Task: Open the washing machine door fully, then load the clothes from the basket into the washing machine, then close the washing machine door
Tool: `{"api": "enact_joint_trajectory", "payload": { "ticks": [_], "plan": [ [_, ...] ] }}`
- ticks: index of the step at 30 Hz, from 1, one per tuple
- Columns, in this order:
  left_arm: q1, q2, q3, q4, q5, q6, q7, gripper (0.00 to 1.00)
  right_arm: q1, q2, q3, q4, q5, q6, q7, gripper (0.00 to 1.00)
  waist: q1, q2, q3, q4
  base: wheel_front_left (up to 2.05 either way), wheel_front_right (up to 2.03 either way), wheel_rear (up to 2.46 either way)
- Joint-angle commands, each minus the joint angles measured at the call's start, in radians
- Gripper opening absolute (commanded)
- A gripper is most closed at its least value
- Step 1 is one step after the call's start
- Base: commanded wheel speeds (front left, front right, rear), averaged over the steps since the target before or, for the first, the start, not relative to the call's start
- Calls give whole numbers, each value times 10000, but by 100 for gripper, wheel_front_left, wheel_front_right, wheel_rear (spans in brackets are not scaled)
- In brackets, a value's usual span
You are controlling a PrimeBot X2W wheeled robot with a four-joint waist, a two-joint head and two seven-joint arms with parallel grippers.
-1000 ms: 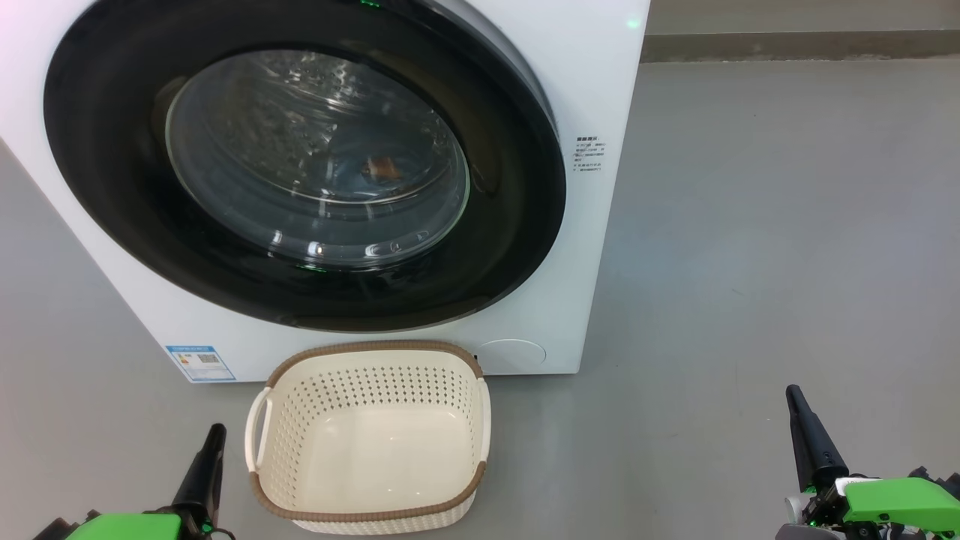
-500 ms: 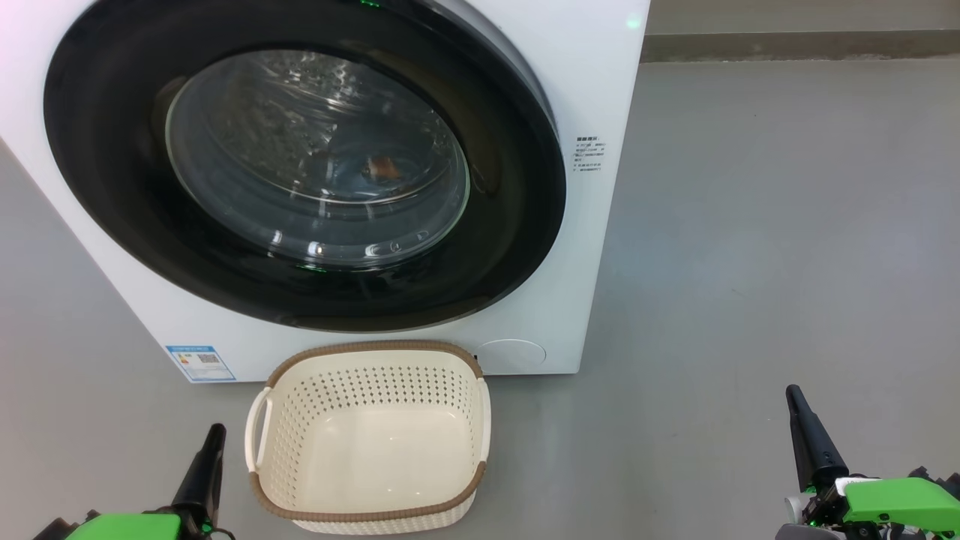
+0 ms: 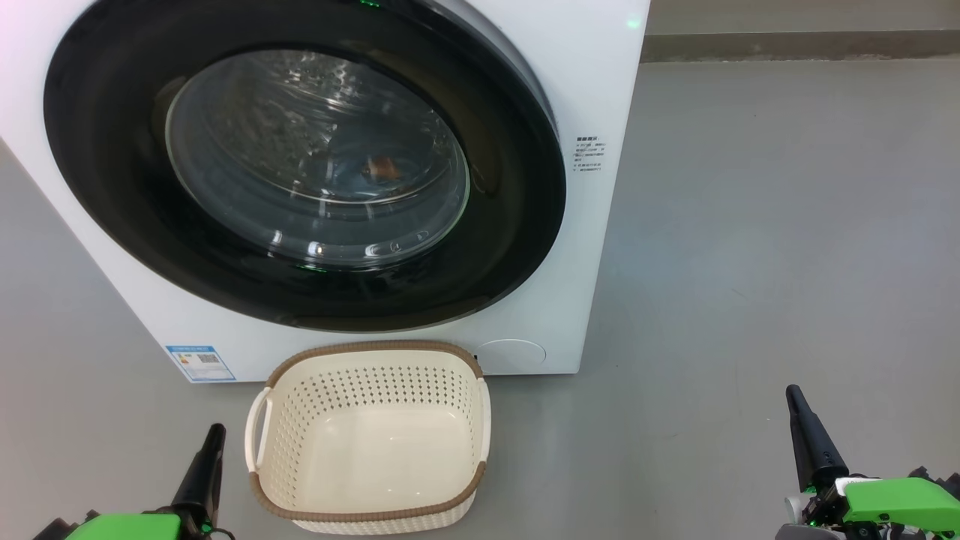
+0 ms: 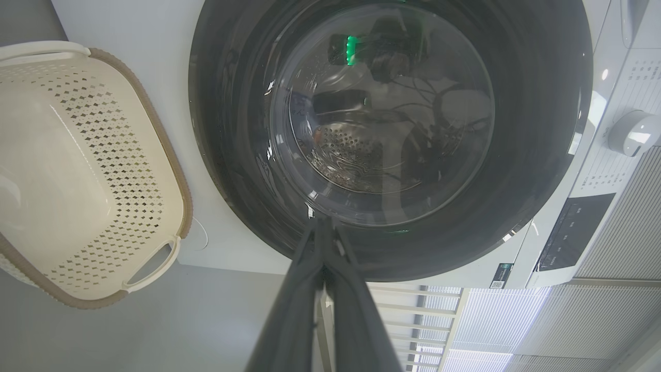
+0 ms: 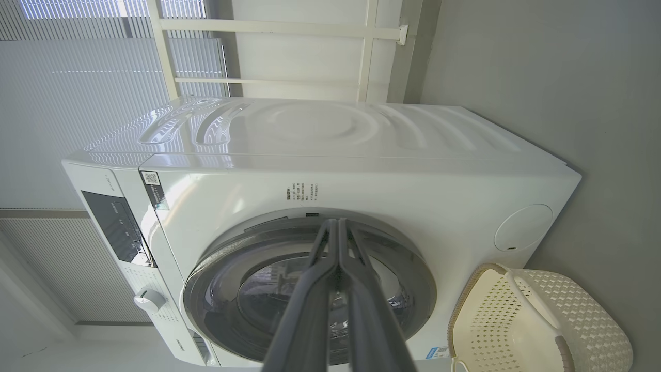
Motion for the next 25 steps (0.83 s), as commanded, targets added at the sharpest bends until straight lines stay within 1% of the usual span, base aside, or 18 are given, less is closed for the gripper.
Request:
{"api": "enact_joint_trajectory", "payload": {
  "ticks": [1,25],
  "plan": [
    [-407,107,356,-187,-63,-29,54,0,-405,-38,231,-299,112,-11,82,0,0,0,0,0,0,0,0],
    [-408,101,363,-187,-57,-29,60,0,-406,-37,229,-299,110,-11,84,0,0,0,0,0,0,0,0]
  ]
}}
